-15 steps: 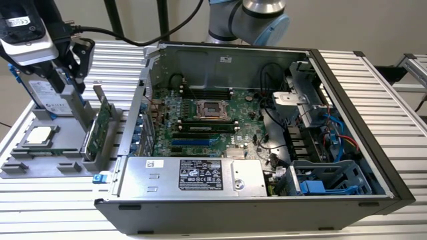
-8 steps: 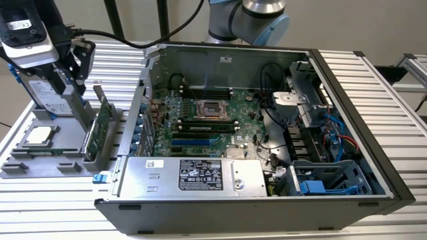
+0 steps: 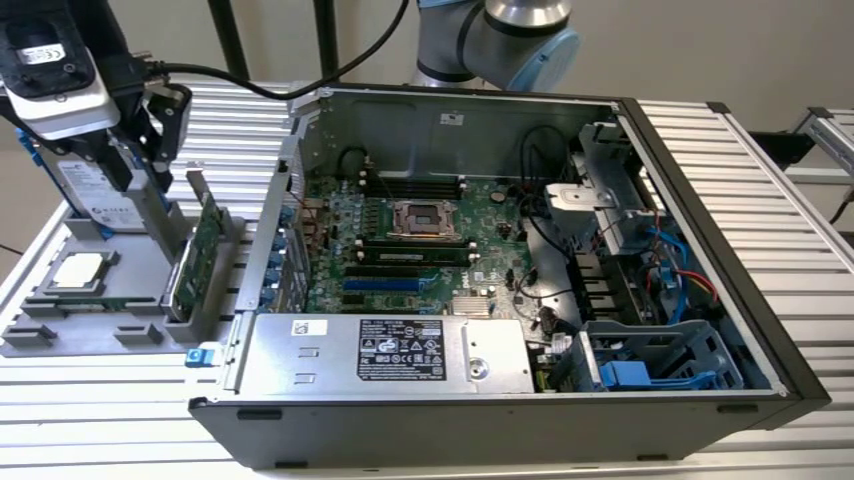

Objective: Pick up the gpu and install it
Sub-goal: 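Pick up the gpu and move the gpu toward the slot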

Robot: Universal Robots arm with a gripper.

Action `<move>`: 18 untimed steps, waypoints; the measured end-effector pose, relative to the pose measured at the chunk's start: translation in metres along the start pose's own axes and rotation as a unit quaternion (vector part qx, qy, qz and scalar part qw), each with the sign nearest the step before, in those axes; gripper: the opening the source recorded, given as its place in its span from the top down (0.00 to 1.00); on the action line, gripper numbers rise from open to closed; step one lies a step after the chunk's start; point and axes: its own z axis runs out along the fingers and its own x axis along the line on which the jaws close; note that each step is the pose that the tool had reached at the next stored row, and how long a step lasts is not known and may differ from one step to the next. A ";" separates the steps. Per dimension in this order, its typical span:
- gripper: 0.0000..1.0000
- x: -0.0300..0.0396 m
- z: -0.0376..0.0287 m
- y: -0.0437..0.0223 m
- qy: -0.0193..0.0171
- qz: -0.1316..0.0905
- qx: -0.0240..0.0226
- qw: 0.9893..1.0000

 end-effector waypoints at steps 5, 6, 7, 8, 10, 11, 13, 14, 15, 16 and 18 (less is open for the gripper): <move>0.00 0.0000 0.0015 -0.0001 0.000 0.000 0.000 1.000; 0.00 0.0000 0.0019 -0.0001 0.000 0.000 0.000 1.000; 0.00 0.0000 0.0025 -0.0001 0.000 0.000 0.000 1.000; 0.00 0.0000 0.0030 -0.0002 0.000 0.000 0.000 1.000; 0.00 0.0000 0.0039 -0.0002 0.000 0.000 0.000 1.000; 0.00 0.0000 0.0044 -0.0002 0.000 0.000 0.000 1.000; 0.00 0.0000 0.0053 -0.0003 0.000 0.000 0.000 1.000; 0.00 0.0000 0.0058 -0.0003 0.000 0.000 0.000 1.000; 0.00 0.0000 0.0062 -0.0003 0.000 0.000 0.000 1.000; 0.00 0.0000 0.0067 -0.0004 0.000 0.000 0.000 1.000; 0.00 0.0000 0.0076 -0.0004 0.000 0.000 0.000 1.000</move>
